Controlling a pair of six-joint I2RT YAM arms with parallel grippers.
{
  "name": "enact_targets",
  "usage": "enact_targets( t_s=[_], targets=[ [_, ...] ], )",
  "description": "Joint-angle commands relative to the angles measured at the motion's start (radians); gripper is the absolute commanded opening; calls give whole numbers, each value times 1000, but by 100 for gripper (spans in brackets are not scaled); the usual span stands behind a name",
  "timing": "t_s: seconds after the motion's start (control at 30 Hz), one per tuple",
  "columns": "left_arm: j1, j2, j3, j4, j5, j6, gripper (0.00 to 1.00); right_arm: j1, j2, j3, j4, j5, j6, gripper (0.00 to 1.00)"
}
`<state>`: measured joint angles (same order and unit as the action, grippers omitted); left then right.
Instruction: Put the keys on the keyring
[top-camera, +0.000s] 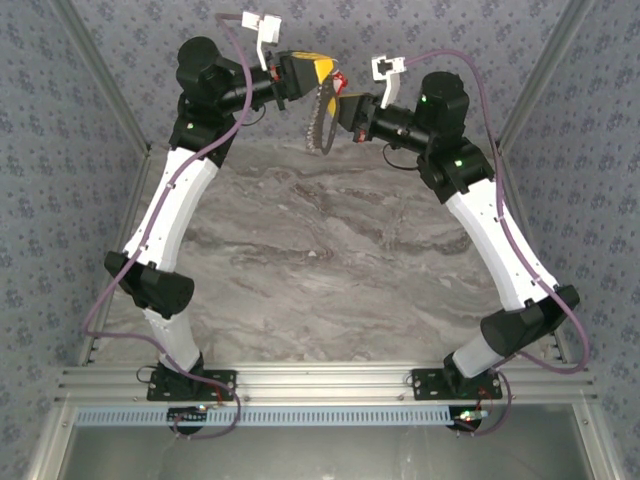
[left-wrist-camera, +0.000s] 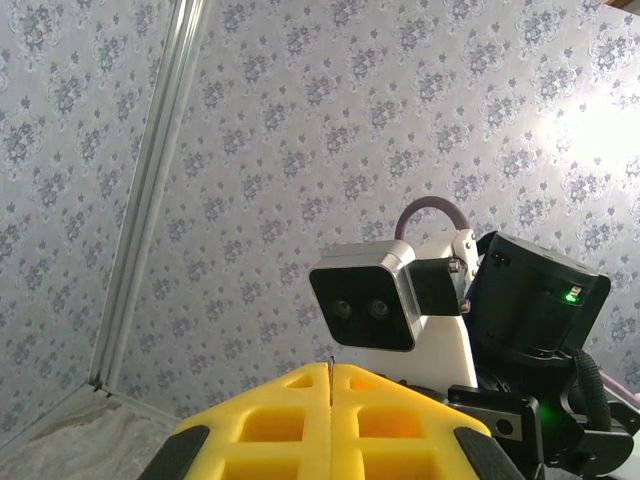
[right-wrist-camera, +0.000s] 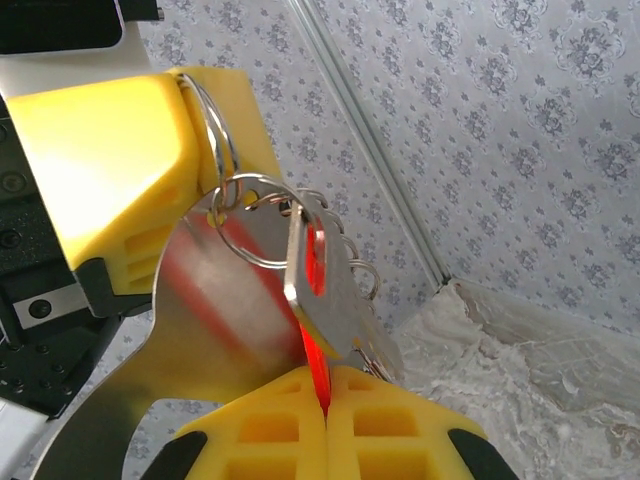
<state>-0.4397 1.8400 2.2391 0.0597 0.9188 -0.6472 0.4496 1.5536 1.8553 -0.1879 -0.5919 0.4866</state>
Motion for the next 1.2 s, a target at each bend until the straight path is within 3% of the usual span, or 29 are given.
enact_targets(
  t_s=[0.0,0.37,0.9,0.97,1.0,1.07,1.17],
  targets=[
    [-2,-10,5,86,-1,-27,0,-6,17,36,6,-18,17,0],
    [-3,-19,-51,164,-13,-72,0,21,93,96,40,-97,65,0],
    [-2,-12,-52,180,-24,-77,0,22,120,121,-78,-293,29,0],
    [-2,-12,-50,181,-22,-77,0,-2,83,66,-75,-285,35,27],
    [-1,-10,-51,180,-21,-77,0,-25,55,23,-46,-280,51,37],
    [-2,-10,-49,181,-20,-77,0,-87,8,-68,45,-289,128,43],
    [-2,-8,-45,183,-18,-79,0,-199,-50,-196,222,-312,290,43]
  ],
)
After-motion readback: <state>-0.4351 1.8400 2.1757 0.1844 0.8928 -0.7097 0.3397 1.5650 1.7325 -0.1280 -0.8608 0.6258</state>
